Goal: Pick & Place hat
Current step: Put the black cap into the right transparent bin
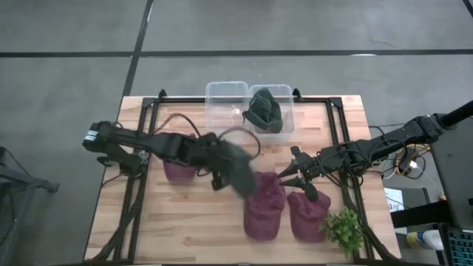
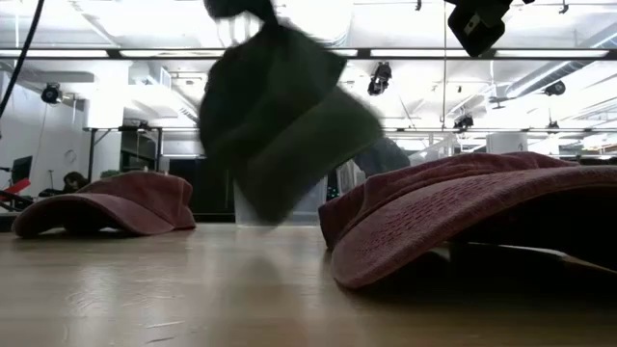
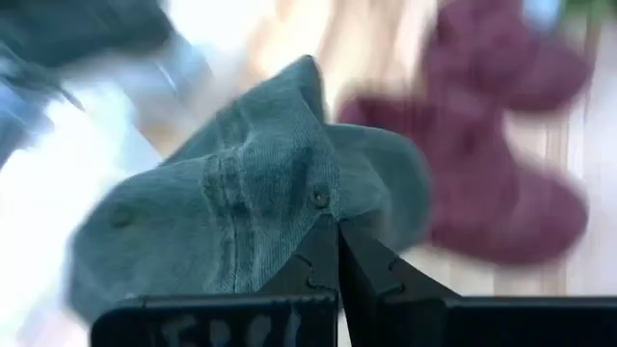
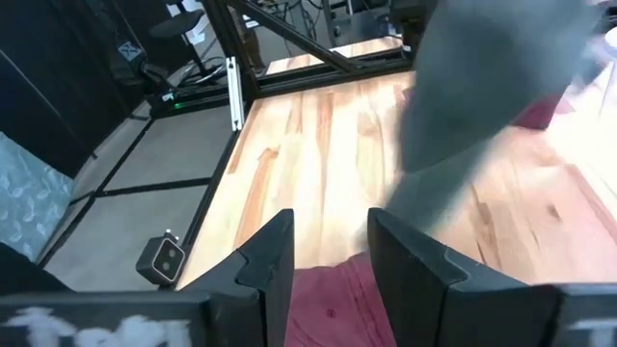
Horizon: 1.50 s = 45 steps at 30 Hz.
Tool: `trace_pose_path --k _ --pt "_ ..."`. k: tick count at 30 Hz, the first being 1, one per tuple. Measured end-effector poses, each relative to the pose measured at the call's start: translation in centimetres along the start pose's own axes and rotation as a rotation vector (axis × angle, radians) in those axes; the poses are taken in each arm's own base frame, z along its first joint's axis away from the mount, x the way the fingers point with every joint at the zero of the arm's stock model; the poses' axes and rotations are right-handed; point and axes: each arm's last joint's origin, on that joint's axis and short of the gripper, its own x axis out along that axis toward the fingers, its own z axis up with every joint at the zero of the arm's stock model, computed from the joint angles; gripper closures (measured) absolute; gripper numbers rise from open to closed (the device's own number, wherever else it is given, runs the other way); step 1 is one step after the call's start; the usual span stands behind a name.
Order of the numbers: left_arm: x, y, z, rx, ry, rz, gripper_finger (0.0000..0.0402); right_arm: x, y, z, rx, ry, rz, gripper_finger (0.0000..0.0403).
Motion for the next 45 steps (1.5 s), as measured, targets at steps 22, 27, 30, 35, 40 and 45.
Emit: trace_pose_path --k 22,27,30,35,40,45 --pt "-10.4 4.1 11.8 -0.203 -0.844 0.41 0.0401 -0.1 0.4 1.1 -0.05 -0.114 0.042 0.0273" --pt "-8.3 4.9 13.3 -0.205 -0.894 0.436 0.0402 -0.2 0.6 1.4 -0.073 -0.153 0.053 0.0273" --pt "-6.3 5.4 14.1 -0.21 -0.912 0.409 0.0402 -0.2 0.6 1.5 -0.081 -0.162 0.054 0.0273" --pt "-2.4 6.4 15.3 -0.244 -0.942 0.44 0.0402 -0.2 0.6 1.5 -0.078 -0.161 0.055 0.0273" --pt "1.5 7.8 16.1 -0.266 -0.943 0.489 0.0402 -0.2 0.6 1.5 -0.066 -0.16 0.056 0.0273" --pt "5.0 9.4 16.0 -0.294 -0.886 0.587 0.0401 -0.2 0.6 1.5 -0.067 -0.158 0.055 0.0273"
